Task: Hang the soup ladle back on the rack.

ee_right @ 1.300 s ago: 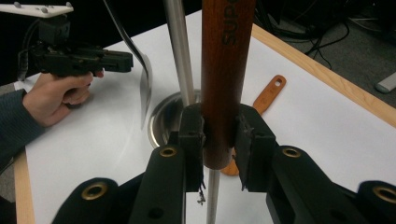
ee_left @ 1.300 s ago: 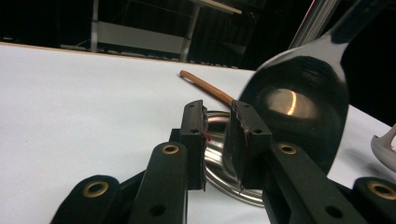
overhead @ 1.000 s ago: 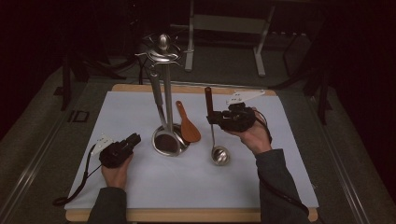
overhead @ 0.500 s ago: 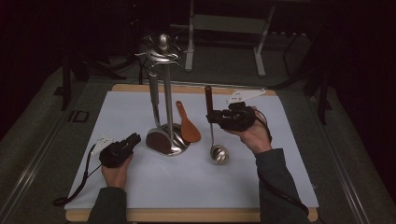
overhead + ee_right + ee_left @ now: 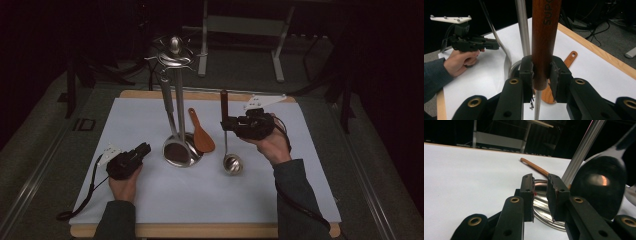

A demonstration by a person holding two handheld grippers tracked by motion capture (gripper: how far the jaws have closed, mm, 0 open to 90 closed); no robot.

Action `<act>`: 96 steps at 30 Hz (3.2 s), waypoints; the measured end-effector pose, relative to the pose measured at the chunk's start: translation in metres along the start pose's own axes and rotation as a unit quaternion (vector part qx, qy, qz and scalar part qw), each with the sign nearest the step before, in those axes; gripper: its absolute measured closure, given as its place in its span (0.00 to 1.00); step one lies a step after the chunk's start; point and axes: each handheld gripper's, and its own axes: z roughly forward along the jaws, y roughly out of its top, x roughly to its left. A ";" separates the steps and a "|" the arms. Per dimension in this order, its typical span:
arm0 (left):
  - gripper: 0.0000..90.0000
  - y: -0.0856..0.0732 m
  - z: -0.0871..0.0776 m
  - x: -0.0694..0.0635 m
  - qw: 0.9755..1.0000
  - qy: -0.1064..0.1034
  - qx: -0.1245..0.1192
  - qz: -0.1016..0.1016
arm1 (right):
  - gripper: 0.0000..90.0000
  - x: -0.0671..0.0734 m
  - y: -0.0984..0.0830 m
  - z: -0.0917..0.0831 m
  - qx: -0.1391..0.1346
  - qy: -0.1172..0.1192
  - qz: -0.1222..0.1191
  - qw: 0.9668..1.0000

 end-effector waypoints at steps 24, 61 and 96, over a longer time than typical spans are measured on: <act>0.84 0.000 0.000 0.000 1.000 0.000 0.000 0.001 | 0.82 0.014 0.030 -0.007 -0.028 0.006 -0.017 0.999; 0.84 0.000 0.000 0.000 1.000 0.000 0.000 0.001 | 0.82 0.048 0.090 -0.001 -0.050 0.009 -0.057 0.997; 0.84 0.000 0.000 0.000 1.000 0.000 -0.001 0.001 | 0.80 0.042 0.087 0.012 -0.063 0.057 -0.016 0.996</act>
